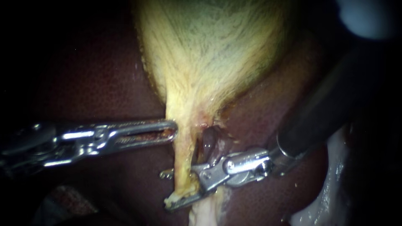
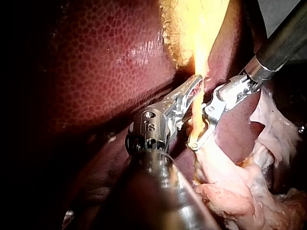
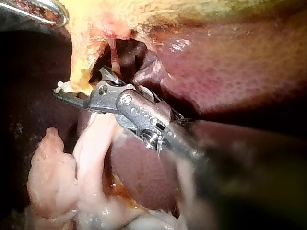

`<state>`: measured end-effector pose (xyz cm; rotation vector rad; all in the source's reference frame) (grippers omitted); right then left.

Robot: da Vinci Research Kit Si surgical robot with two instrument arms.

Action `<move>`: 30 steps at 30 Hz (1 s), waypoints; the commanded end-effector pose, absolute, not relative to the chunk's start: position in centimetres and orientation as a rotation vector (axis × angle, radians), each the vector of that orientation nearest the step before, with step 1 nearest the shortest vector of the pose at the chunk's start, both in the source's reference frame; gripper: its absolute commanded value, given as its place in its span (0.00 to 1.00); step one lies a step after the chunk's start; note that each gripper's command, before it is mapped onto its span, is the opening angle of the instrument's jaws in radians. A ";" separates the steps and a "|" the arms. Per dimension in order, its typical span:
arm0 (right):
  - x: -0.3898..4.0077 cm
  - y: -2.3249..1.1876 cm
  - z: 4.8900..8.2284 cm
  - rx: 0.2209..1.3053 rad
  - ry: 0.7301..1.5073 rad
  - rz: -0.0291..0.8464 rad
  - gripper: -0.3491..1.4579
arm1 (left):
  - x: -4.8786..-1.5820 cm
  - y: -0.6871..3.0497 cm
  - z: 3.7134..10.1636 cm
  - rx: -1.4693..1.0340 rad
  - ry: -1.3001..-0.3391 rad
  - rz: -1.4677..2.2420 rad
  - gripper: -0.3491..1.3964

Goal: Going back second clip left tube

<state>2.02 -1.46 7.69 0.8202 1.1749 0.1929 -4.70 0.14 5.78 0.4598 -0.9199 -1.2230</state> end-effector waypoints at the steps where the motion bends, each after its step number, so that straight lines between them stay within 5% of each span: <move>1: 2.02 -1.46 7.69 0.836 1.170 0.212 0.50 | -4.70 0.14 5.78 0.460 -0.920 -1.223 0.00; 11: 2.07 -1.47 7.71 0.888 1.152 0.290 0.50 | -4.72 0.14 5.78 0.459 -0.919 -1.224 0.00; 21: 2.08 -1.47 7.70 0.811 1.195 0.180 0.48 | -4.72 0.14 5.78 0.459 -0.919 -1.224 0.00; 30: 1.91 -1.26 7.37 0.770 1.154 0.225 0.51 | -4.68 0.13 5.77 0.460 -0.920 -1.223 0.00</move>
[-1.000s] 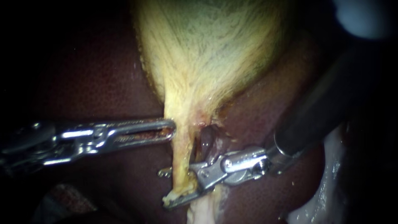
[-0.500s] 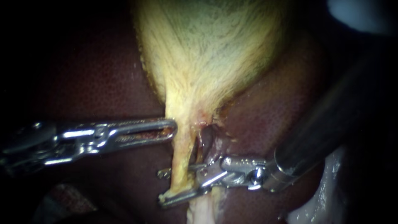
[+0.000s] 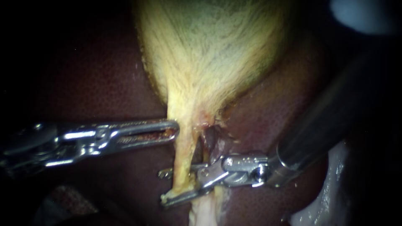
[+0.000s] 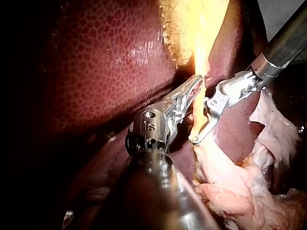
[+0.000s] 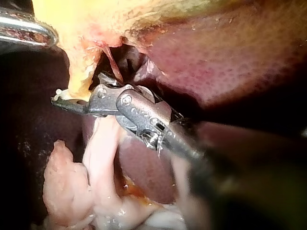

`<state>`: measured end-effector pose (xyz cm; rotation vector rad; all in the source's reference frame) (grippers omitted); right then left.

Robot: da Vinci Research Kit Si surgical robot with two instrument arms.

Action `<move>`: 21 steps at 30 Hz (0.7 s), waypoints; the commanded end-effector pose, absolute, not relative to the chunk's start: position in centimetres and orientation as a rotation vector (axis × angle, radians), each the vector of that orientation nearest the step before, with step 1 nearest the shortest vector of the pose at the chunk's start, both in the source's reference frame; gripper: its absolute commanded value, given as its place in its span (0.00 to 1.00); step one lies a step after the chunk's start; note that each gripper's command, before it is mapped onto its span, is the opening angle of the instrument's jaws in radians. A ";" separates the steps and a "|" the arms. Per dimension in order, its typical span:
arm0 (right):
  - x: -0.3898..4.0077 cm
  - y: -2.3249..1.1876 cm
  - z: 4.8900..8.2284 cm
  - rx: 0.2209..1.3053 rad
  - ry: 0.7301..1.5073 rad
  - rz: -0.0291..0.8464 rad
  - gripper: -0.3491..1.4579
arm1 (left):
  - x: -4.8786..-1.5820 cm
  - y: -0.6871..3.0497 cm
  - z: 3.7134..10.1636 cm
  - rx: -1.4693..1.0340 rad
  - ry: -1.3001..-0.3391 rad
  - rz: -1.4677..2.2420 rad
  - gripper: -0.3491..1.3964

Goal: Going back second clip left tube

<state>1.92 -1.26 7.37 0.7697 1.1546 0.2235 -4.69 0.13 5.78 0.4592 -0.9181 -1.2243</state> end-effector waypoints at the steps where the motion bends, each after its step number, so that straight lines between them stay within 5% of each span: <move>1: 1.89 -1.23 7.34 0.763 1.155 0.232 0.51 | -4.68 0.13 5.77 0.460 -0.920 -1.222 0.00; 21: 1.73 -1.30 7.32 0.687 1.039 0.263 0.50 | -4.68 0.13 5.77 0.461 -0.920 -1.222 0.00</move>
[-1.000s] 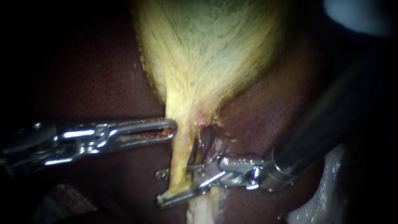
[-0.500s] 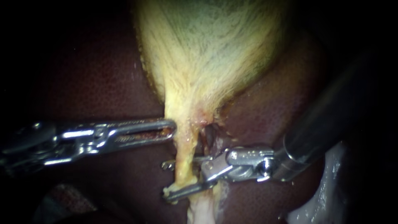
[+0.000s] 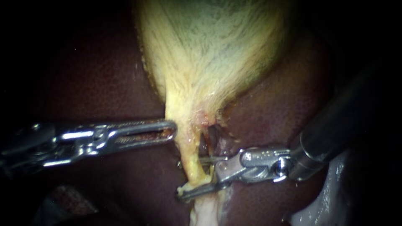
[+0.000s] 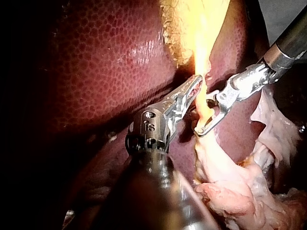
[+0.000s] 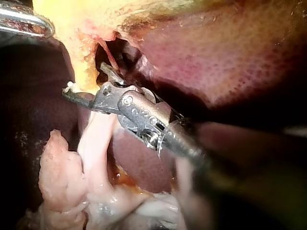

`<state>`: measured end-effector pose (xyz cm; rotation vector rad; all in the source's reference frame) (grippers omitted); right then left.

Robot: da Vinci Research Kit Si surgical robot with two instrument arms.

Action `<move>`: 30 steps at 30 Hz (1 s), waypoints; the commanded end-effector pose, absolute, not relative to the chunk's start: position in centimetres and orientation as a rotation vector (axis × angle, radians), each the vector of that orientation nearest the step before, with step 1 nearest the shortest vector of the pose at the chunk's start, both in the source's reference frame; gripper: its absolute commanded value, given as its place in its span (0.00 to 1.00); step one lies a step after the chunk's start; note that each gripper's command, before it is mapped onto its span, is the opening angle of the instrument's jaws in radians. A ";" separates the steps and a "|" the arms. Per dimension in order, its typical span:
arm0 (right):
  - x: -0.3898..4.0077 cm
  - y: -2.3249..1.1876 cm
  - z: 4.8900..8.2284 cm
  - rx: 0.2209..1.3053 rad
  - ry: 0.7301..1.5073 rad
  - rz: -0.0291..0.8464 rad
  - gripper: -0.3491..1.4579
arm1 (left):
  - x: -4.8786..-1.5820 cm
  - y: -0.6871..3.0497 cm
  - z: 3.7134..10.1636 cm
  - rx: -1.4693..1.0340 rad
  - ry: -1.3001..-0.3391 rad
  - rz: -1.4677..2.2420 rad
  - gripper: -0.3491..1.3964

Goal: Going back second clip left tube

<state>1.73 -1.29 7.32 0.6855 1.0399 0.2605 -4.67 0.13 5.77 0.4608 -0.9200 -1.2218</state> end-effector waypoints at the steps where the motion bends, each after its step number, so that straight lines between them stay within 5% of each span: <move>1: 1.75 -1.31 7.32 0.690 1.039 0.261 0.50 | -4.68 0.13 5.77 0.461 -0.920 -1.222 0.00; 18: 2.01 -1.49 7.50 0.709 1.032 0.248 0.51 | -4.71 0.13 5.78 0.459 -0.920 -1.224 0.00; 30: 1.94 -1.51 7.49 0.546 1.074 -0.047 0.52 | -4.71 0.13 5.78 0.459 -0.920 -1.223 0.00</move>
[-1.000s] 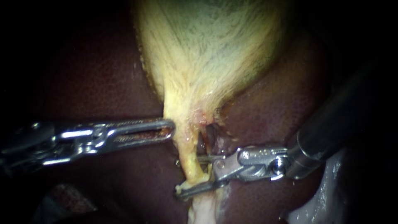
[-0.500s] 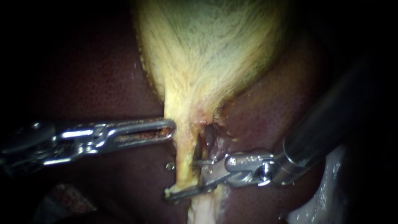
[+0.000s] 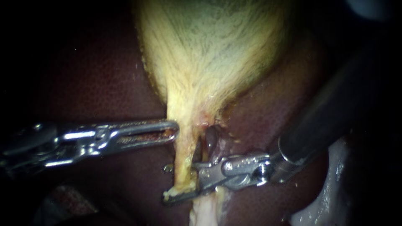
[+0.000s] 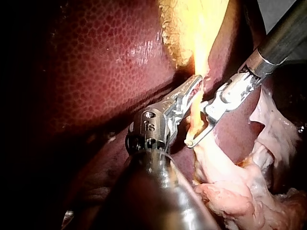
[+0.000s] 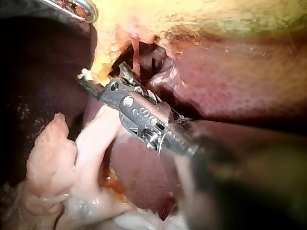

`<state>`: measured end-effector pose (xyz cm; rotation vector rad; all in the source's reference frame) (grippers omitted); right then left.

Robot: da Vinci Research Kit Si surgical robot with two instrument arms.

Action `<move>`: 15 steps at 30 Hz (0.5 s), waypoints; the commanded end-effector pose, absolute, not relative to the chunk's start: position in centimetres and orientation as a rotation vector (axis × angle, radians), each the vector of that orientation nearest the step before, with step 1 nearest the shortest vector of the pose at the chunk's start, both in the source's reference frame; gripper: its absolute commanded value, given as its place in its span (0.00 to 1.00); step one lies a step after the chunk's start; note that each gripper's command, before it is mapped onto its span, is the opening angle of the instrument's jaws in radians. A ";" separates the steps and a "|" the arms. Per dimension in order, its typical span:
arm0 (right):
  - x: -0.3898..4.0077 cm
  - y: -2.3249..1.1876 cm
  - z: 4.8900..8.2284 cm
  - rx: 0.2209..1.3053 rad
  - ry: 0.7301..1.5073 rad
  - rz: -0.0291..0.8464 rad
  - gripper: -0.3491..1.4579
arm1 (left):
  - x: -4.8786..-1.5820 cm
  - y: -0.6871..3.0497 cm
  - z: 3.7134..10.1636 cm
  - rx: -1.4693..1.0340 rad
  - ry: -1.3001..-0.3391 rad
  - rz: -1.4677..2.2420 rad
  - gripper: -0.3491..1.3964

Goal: Going back second clip left tube

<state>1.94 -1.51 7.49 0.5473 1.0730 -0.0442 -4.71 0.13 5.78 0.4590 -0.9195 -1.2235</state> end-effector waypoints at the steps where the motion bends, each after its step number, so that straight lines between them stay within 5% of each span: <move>1: 1.93 -1.51 7.49 0.534 1.079 -0.069 0.52 | -4.71 0.13 5.78 0.459 -0.920 -1.223 0.00; 7: 1.87 -1.52 7.47 0.529 1.082 -0.082 0.52 | -4.70 0.13 5.78 0.459 -0.920 -1.223 0.00; 15: 1.92 -1.46 7.43 0.715 1.000 0.275 0.52 | -4.71 0.14 5.78 0.459 -0.920 -1.223 0.00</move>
